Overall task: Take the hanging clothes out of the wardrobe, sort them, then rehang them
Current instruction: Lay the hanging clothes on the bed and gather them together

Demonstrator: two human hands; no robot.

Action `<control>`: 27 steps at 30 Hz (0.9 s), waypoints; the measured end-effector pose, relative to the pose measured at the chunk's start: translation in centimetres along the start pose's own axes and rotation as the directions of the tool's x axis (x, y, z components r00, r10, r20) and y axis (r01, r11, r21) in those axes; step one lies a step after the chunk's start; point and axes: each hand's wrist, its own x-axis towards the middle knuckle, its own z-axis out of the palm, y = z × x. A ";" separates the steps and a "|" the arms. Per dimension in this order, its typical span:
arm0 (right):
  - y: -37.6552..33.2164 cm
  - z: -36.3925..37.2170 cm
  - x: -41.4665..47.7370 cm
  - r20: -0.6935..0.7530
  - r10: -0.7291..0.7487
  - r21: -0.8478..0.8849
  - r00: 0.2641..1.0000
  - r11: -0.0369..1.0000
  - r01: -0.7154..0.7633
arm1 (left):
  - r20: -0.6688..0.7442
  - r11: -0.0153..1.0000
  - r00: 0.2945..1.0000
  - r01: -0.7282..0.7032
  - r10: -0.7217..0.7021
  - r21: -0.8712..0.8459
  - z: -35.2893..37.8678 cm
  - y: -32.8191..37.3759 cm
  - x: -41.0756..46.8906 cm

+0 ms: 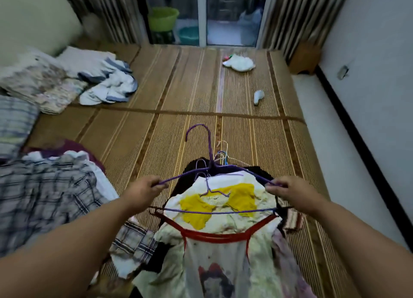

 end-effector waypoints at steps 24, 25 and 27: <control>-47.5 18.4 -6.4 -0.072 -0.696 0.221 0.714 0.687 0.692 | -0.808 0.957 0.519 0.079 -0.277 -0.278 -29.6 -21.2 -32.7; -49.6 20.6 -6.6 -0.068 -0.698 0.235 0.713 0.683 0.691 | -0.816 0.957 0.505 0.080 -0.280 -0.279 -31.1 -23.1 -33.9; -53.9 25.1 -7.2 -0.067 -0.710 0.276 0.701 0.662 0.696 | -0.834 0.963 0.485 0.073 -0.262 -0.260 -34.5 -26.9 -36.2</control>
